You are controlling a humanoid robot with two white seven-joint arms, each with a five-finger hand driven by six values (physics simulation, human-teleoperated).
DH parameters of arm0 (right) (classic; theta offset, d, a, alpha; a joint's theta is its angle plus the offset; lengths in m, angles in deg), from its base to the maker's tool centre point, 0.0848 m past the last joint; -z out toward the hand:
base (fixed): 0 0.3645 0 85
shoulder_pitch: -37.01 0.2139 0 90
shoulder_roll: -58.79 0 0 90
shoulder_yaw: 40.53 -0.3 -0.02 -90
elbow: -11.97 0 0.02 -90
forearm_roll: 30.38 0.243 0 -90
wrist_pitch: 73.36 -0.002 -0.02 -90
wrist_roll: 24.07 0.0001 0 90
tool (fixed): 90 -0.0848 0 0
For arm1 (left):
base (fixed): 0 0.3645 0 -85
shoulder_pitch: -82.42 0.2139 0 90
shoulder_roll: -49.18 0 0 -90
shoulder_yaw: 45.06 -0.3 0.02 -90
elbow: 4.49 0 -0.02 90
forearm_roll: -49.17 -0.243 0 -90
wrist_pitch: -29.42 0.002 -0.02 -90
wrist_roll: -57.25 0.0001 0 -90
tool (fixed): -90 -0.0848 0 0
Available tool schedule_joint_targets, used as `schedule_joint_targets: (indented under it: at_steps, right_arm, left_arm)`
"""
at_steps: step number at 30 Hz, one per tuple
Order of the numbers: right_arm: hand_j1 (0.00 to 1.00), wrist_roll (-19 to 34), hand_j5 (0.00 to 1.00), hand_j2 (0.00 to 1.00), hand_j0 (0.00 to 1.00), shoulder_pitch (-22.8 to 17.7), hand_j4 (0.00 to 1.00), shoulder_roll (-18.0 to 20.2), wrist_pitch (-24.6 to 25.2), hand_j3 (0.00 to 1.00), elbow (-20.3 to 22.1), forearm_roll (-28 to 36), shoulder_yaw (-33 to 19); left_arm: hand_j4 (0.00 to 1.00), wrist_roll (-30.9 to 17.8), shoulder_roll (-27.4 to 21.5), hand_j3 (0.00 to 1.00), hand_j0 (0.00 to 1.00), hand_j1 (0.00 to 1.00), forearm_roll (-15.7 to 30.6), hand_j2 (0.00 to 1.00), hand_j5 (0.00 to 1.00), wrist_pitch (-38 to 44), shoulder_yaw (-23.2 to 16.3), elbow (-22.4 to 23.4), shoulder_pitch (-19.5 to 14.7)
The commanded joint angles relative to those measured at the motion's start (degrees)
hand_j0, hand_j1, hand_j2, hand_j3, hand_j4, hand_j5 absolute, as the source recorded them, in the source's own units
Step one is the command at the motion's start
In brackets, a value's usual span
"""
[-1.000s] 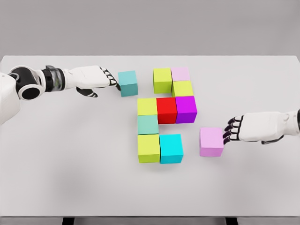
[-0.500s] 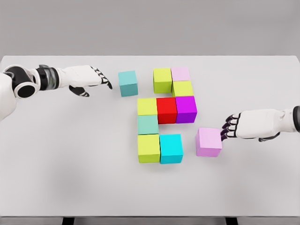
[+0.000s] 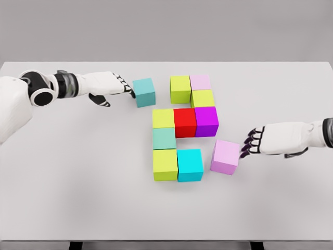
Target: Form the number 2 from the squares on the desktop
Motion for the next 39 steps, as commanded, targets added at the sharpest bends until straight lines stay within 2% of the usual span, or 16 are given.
schedule_joint_targets:
  at_steps: [1,18,22,39]
  right_arm:
    - [0.95,0.0,0.95,0.95,0.95,0.0,0.95,-0.1,0.1,0.95,-1.1,0.2,-0.5]
    - [0.95,0.0,0.95,0.95,0.95,0.0,0.95,-2.5,0.1,0.95,-0.9,0.6,-1.3]
    - [0.95,0.0,0.95,0.95,0.95,0.0,0.95,-2.6,0.1,0.95,-0.8,0.6,-1.6]
    - [0.95,0.0,0.95,0.95,0.95,0.0,0.95,-3.3,0.1,0.95,0.1,1.2,-1.7]
  left_arm:
    - [0.81,-0.1,0.4,0.81,0.81,0.81,0.2,0.81,0.81,0.1,0.1,0.1,0.0]
    - [0.81,-0.3,0.7,0.81,0.81,0.81,0.2,0.81,0.81,0.1,0.3,4.4,-0.9]
    - [0.81,-0.3,2.2,0.81,0.81,0.81,0.2,0.81,0.81,0.1,0.4,6.1,-1.2]
    - [0.83,-1.2,5.9,0.83,0.83,0.83,0.2,0.83,0.83,0.1,1.4,8.3,-2.3]
